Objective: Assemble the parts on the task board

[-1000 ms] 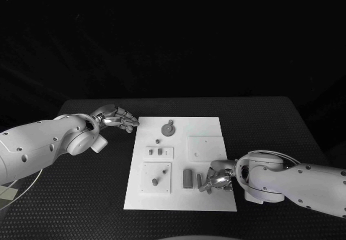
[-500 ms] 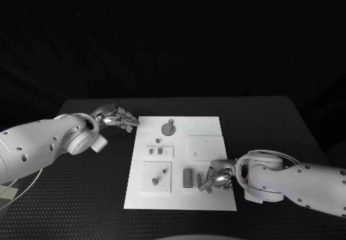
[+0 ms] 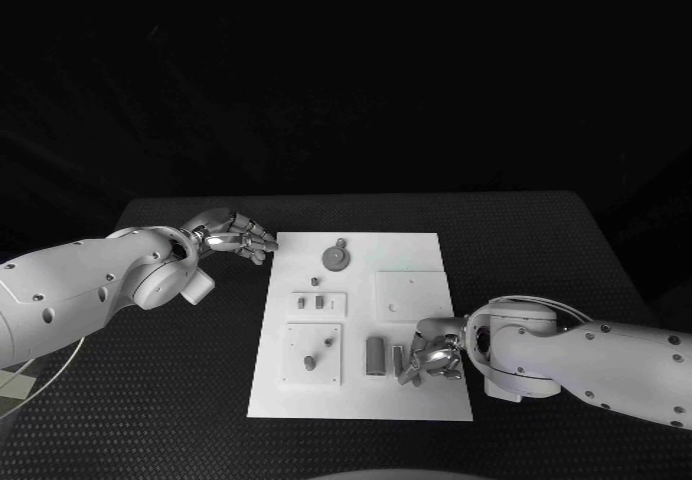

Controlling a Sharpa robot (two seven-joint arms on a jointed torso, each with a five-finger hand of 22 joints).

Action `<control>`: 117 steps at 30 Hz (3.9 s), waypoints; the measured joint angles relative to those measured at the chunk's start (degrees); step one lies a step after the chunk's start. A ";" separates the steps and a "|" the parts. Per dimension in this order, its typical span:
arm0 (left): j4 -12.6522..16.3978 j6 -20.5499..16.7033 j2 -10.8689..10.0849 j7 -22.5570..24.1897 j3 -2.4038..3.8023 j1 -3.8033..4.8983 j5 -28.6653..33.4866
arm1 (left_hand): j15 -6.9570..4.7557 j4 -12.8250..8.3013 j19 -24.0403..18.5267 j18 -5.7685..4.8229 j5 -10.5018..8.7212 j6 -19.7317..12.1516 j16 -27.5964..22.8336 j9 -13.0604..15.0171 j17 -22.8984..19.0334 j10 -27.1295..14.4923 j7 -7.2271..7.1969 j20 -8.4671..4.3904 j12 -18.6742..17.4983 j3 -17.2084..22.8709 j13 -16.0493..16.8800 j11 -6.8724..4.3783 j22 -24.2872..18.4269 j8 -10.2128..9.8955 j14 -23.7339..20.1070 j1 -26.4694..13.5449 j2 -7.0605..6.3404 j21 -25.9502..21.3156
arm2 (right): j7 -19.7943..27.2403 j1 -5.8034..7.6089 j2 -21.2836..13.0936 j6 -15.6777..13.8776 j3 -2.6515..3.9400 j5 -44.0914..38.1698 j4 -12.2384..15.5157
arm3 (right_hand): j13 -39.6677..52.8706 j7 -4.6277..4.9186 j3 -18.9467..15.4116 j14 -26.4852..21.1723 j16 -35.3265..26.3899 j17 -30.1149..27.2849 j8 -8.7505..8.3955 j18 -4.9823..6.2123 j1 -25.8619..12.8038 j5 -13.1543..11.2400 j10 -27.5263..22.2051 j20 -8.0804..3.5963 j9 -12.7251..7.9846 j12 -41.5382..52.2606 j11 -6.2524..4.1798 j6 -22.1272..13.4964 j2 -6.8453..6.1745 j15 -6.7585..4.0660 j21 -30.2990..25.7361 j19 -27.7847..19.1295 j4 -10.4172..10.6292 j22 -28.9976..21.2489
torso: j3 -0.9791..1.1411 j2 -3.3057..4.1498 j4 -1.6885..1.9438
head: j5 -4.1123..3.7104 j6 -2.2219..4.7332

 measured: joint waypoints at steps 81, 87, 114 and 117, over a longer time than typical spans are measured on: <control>-6.50 -2.85 3.69 3.47 -0.03 -0.02 12.99 | -0.22 -0.21 -1.10 0.02 0.00 0.19 -1.58 -0.19 0.33 -0.21 -2.26 0.13 0.00 -0.21 -0.50 -1.05 -0.75 0.55 -0.22 -0.06 1.73 0.00 | 28.98 3.36 6.17 -19.99 5.25 20.97 -28.95 | -8.94 5.64 1.95 -14.73 -20.32 -16.90 -5.35 0.19 12.11 0.01 -13.38 5.28 -0.43 -13.10 4.95 -12.02 -7.72 5.04 -13.27 -12.51 -0.99 -4.97 | -0.15 -1.12 0.05 | -0.64 7.64; -10.79 -3.87 6.84 5.40 0.03 -0.01 15.41 | -0.21 -0.59 -4.08 0.04 0.00 -0.83 -4.06 -0.81 -0.49 -2.91 -3.28 0.35 -0.31 -0.59 -1.99 -1.80 -2.46 0.19 -2.87 -0.76 2.42 -0.41 | 33.89 3.37 11.98 -20.15 7.83 29.15 -37.91 | -18.54 8.53 1.78 -23.67 -33.37 -22.69 -7.13 -2.55 11.03 0.23 -21.50 8.51 -1.25 -23.58 8.58 -16.09 -7.33 9.30 -22.31 -22.65 -0.34 -9.47 | -0.18 -2.33 0.16 | -0.14 10.70; -17.91 -3.90 14.33 10.78 0.18 -0.26 21.80 | 0.18 7.95 -32.69 -3.06 -0.30 -23.48 -17.64 -4.25 -11.78 -36.83 -10.42 7.01 -1.17 -3.31 -10.81 -7.87 -15.57 -7.14 -30.86 -15.01 -3.38 -0.43 | 43.40 -1.24 19.95 -11.26 13.92 45.31 -50.33 | -53.24 5.76 -12.76 -53.21 -68.04 -42.48 -9.90 -10.61 -4.55 0.02 -37.45 13.29 -12.64 -52.65 12.26 -36.21 -5.34 19.97 -40.79 -52.90 3.67 -15.47 | 0.13 -6.11 -0.23 | 1.87 17.80; -17.52 -4.03 14.05 10.69 0.26 -0.32 21.80 | -2.94 8.67 -40.04 -3.06 -1.38 -31.52 -20.34 -13.46 -19.77 -44.91 -10.85 3.47 -2.25 -11.93 -11.84 -8.52 -28.83 -10.51 -37.12 -31.81 0.84 -1.69 | 43.29 -1.28 19.89 -11.47 13.90 45.35 -50.00 | -59.07 2.90 -20.34 -62.36 -73.46 -51.72 -11.27 -11.89 -17.76 -1.04 -50.82 9.33 -25.19 -54.12 9.01 -47.23 -4.34 15.95 -44.41 -59.34 7.89 -25.40 | 0.10 -6.15 -0.23 | 1.87 17.64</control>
